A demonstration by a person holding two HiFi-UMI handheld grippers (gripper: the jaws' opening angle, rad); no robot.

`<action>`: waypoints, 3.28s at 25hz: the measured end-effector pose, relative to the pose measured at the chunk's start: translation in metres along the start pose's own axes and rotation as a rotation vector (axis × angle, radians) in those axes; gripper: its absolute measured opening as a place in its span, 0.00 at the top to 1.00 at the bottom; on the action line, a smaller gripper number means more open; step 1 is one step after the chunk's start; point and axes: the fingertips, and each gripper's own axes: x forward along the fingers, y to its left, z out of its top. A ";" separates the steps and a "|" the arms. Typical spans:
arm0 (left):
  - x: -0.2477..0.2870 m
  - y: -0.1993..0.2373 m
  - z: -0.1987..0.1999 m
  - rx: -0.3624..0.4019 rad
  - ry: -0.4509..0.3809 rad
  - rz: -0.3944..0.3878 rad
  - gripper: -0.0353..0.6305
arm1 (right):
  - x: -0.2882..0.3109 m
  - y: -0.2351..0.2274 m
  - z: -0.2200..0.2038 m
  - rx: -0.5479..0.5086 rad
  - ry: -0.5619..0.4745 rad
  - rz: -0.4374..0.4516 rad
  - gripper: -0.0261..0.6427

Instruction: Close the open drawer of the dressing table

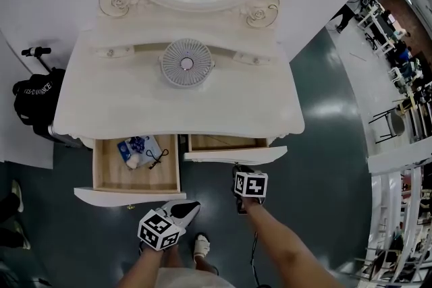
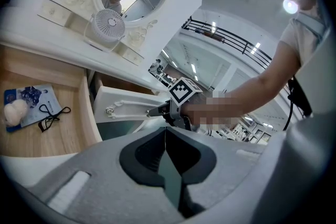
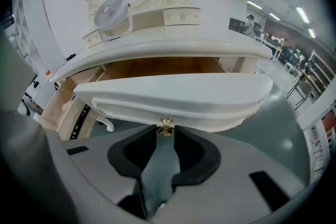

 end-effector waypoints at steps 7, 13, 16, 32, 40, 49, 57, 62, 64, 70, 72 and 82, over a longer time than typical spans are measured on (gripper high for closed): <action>0.003 0.000 -0.001 -0.006 0.008 -0.017 0.93 | 0.008 -0.001 0.013 0.005 -0.011 -0.007 0.79; 0.003 0.002 0.001 -0.008 0.009 -0.025 0.93 | 0.013 -0.001 0.024 0.006 -0.019 -0.016 0.79; 0.004 0.002 0.002 -0.008 0.005 -0.028 0.93 | 0.016 -0.001 0.029 0.009 -0.026 -0.019 0.79; 0.010 0.009 0.020 -0.027 -0.006 -0.025 0.93 | 0.031 -0.001 0.056 0.004 -0.045 -0.029 0.79; 0.040 0.022 0.058 -0.039 0.080 0.015 0.93 | 0.037 0.000 0.065 0.001 -0.049 -0.030 0.79; 0.064 0.044 0.069 -0.074 0.119 0.072 0.93 | 0.042 0.000 0.075 0.003 -0.059 -0.025 0.79; 0.065 0.046 0.064 -0.090 0.123 0.073 0.93 | 0.048 0.000 0.085 -0.031 -0.057 -0.041 0.78; 0.065 0.048 0.063 -0.090 0.121 0.075 0.93 | 0.049 0.000 0.086 -0.020 -0.061 -0.045 0.78; 0.065 0.048 0.063 -0.093 0.119 0.074 0.93 | 0.048 0.000 0.086 -0.023 -0.061 -0.041 0.78; 0.063 0.048 0.063 -0.095 0.117 0.076 0.93 | 0.048 0.000 0.086 -0.028 -0.057 -0.035 0.78; 0.063 0.047 0.063 -0.091 0.115 0.072 0.93 | 0.049 0.001 0.086 -0.040 -0.053 -0.030 0.77; 0.064 0.044 0.066 -0.094 0.111 0.070 0.93 | 0.039 0.009 0.095 -0.060 -0.055 0.007 0.67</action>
